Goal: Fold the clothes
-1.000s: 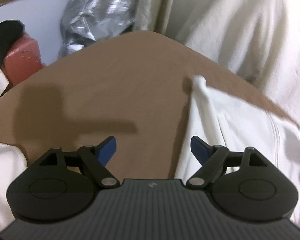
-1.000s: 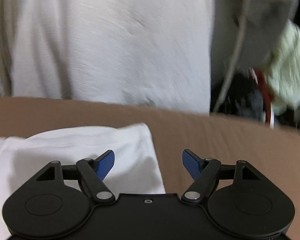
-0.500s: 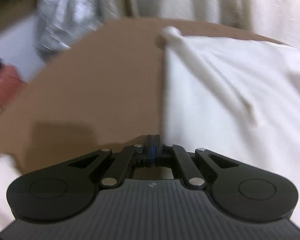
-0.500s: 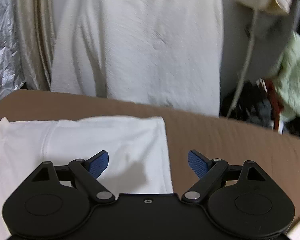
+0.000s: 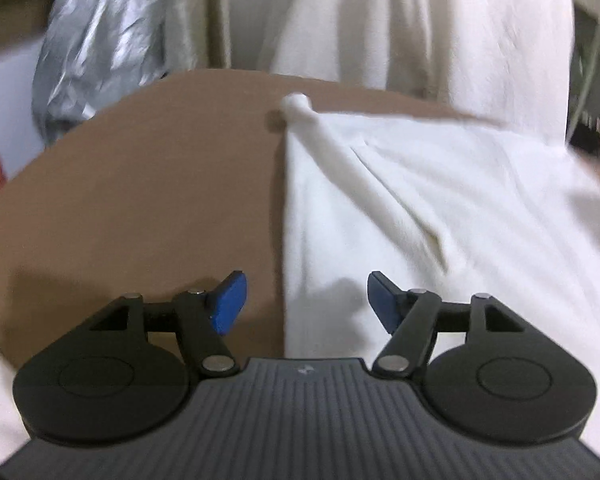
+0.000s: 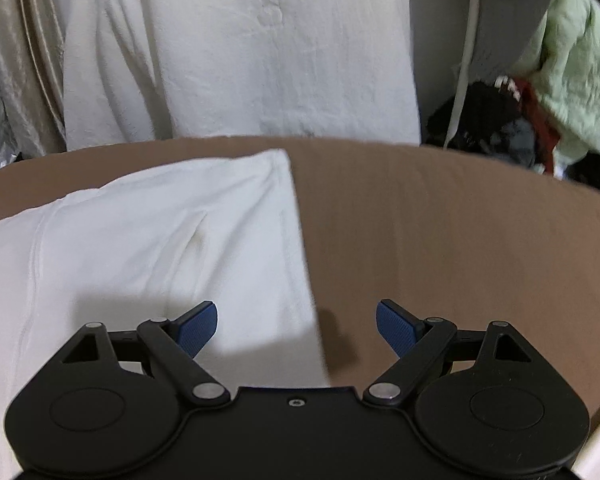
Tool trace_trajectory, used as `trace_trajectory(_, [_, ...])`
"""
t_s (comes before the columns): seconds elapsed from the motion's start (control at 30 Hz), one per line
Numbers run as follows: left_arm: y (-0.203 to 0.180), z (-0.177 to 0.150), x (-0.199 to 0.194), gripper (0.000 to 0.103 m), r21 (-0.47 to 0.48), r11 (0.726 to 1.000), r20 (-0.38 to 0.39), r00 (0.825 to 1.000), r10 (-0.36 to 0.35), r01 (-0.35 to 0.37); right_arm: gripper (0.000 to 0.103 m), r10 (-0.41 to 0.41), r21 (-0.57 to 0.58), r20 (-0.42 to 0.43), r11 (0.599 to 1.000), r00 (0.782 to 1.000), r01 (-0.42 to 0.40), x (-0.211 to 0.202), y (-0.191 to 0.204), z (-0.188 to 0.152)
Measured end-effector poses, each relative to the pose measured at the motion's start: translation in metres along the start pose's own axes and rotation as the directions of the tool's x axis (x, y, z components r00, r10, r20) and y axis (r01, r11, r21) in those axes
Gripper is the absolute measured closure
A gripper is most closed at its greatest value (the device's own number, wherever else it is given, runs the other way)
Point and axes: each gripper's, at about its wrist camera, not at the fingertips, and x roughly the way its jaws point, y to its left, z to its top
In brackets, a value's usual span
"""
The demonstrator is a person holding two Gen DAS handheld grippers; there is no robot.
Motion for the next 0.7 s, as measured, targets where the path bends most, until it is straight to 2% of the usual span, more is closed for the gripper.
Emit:
trace_trajectory(0.03, [-0.003, -0.002, 0.009, 0.095, -0.003, 1.000, -0.029, 1.000, -0.011, 0.011, 0.013, 0.010, 0.009, -0.009, 1.000, 1.000, -0.010, 0.002, 0.001, -0.002])
trace_trajectory(0.07, [-0.005, -0.004, 0.014, 0.096, -0.002, 1.000, -0.044, 0.999, -0.013, 0.013, 0.013, 0.016, 0.011, -0.014, 1.000, 1.000, -0.016, 0.002, 0.001, -0.005])
trace_trajectory(0.2, [-0.014, -0.006, -0.011, 0.097, 0.037, 0.997, 0.013, 0.998, 0.068, -0.068, 0.013, 0.039, 0.015, -0.035, 0.999, 0.999, -0.039, 0.003, 0.003, -0.015])
trace_trajectory(0.27, [-0.007, -0.006, -0.030, 0.097, -0.020, 0.995, 0.023, 0.995, 0.100, -0.099, 0.013, 0.049, 0.017, -0.045, 0.999, 0.998, -0.049, 0.004, 0.003, -0.020])
trace_trajectory(0.37, [0.009, -0.013, -0.030, 0.097, -0.161, 0.982, -0.057, 0.994, 0.091, -0.099, 0.013, 0.034, -0.004, -0.057, 0.999, 0.998, -0.034, 0.002, -0.004, -0.025])
trace_trajectory(0.5, [0.009, -0.015, -0.022, 0.094, -0.214, 0.962, -0.092, 0.984, 0.152, -0.168, 0.013, 0.013, -0.020, -0.083, 1.000, 0.996, -0.015, 0.003, -0.017, -0.035])
trace_trajectory(0.57, [0.014, -0.012, -0.021, 0.090, -0.255, 0.947, -0.098, 0.979, 0.177, -0.197, 0.013, 0.011, -0.016, -0.091, 1.000, 0.996, -0.012, 0.004, -0.026, -0.040])
trace_trajectory(0.63, [0.028, -0.008, -0.022, 0.078, -0.302, 0.932, -0.106, 0.979, 0.175, -0.200, 0.013, 0.024, -0.010, -0.098, 1.000, 0.995, -0.025, 0.002, -0.035, -0.042])
trace_trajectory(0.7, [0.036, -0.007, -0.024, 0.075, -0.319, 0.919, -0.116, 0.972, 0.205, -0.232, 0.013, 0.037, -0.004, -0.104, 0.999, 0.994, -0.038, 0.001, -0.044, -0.045])
